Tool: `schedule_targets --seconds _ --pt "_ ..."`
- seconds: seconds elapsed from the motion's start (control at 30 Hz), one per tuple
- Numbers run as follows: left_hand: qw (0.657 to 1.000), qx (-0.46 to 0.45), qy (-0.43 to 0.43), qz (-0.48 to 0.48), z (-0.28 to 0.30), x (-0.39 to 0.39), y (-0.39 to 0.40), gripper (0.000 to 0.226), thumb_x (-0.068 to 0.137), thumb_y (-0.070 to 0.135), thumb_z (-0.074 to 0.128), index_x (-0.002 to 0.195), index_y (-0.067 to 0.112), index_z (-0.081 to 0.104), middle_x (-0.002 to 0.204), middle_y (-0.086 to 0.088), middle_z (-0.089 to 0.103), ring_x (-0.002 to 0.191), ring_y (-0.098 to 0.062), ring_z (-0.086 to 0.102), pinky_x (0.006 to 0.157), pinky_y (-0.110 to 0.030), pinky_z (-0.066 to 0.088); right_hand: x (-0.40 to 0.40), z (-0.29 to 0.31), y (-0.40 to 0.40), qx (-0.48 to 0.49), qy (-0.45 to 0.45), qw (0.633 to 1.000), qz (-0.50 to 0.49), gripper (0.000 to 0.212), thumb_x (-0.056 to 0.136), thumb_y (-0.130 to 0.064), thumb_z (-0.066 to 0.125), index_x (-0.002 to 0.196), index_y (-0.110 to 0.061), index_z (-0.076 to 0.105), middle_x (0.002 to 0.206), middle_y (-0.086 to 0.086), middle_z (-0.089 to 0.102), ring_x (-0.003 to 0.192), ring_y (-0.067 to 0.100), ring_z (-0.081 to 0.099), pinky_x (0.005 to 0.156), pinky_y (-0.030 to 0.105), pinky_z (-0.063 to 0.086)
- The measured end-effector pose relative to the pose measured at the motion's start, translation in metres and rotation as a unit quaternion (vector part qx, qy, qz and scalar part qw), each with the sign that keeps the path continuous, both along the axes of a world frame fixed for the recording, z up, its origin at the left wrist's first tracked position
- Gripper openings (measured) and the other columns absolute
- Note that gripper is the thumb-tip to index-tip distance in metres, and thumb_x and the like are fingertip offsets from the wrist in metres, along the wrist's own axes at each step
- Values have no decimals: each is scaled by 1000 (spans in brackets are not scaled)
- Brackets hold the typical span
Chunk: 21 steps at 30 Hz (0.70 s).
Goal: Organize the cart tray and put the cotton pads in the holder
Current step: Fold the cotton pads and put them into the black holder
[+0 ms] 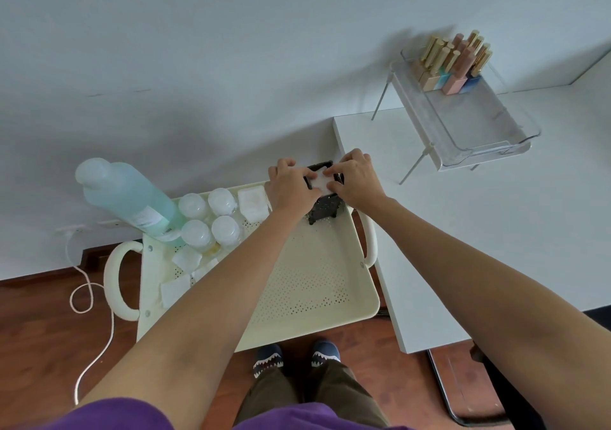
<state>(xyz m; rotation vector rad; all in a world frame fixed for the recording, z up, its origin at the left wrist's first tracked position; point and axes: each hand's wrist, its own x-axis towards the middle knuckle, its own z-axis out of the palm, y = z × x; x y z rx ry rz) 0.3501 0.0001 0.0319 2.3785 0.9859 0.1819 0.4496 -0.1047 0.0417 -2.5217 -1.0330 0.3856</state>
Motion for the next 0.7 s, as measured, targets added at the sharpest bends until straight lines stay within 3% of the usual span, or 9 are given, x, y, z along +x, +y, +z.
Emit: schedule_targets --seconds 0.3,0.43,0.6,0.7 --pt "999 8 44 26 5 9 -6 30 75 26 76 104 28 70 125 -3 50 119 -27 43 92 -39 42 -2 2 5 -56 -15 998 26 29 94 -24 52 120 -26 67 126 12 47 119 32 39 101 38 38" --pt "999 -32 -26 4 4 1 -4 33 75 23 76 107 26 70 126 -4 51 119 -25 45 94 -41 46 -6 8 3 -26 -19 999 24 28 96 -26 50 119 -25 67 124 12 50 117 31 42 100 39 39" --pt "982 -99 -159 -1 13 -28 3 34 76 19 76 109 22 70 118 -5 56 113 -18 54 89 -20 37 -19 23 10 70 -26 997 28 26 93 -16 54 114 -17 70 119 12 54 114 29 45 98 35 41" --pt "965 -172 -199 -8 27 -62 12 38 76 20 77 112 22 68 113 0 64 100 -13 62 85 -20 45 -41 30 19 141 -56 986 66 23 90 -9 59 110 -11 70 110 12 57 106 27 52 93 33 45"
